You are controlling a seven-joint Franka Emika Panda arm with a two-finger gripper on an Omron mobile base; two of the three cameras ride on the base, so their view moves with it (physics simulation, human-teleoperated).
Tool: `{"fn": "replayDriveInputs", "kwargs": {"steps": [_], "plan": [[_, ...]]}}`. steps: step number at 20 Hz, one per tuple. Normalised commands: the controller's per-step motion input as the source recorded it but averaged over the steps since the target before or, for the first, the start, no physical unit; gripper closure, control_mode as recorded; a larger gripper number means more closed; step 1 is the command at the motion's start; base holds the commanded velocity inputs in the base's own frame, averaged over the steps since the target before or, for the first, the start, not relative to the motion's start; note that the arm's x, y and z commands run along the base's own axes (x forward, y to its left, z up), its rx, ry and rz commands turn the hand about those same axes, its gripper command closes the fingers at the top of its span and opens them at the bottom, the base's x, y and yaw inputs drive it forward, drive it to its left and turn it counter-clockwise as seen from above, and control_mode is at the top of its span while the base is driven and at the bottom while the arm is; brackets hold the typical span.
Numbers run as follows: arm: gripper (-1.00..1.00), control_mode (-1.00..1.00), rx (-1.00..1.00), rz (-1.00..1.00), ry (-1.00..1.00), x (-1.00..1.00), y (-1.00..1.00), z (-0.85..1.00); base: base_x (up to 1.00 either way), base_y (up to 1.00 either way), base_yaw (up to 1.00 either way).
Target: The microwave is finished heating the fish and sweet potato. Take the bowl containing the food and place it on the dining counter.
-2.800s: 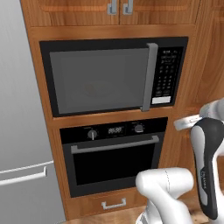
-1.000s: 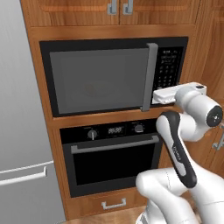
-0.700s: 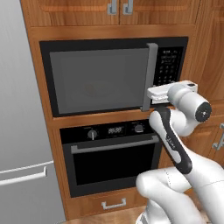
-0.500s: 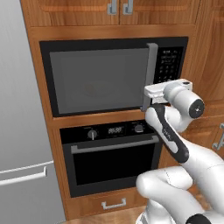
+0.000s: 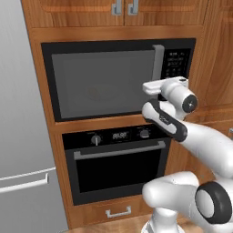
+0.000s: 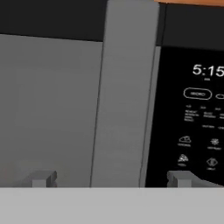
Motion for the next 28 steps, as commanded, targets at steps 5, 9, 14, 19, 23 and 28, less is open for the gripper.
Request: {"fn": "replayDriveInputs", "kwargs": {"steps": [5, 9, 14, 19, 23, 28], "plan": [[-1.0, -1.0, 0.0, 0.0, 0.0, 0.57, -0.01, 0.0, 0.0, 0.0, 0.0], [-1.0, -1.0, 0.0, 0.0, 0.01, 0.55, -0.04, 0.0, 0.0, 0.0, 0.0], [-1.0, -1.0, 0.01, 0.0, 0.03, 0.51, -0.13, 0.0, 0.0, 0.0, 0.0], [-1.0, -1.0, 0.02, 0.0, 0.05, 0.56, -0.15, 0.0, 0.0, 0.0, 0.0], [1.0, -1.0, 0.0, 0.0, 0.08, 0.52, -0.01, 0.0, 0.0, 0.0, 0.0], [1.0, -1.0, 0.0, 0.0, 0.0, 0.04, 0.0, 0.0, 0.0, 0.0, 0.0]]}}
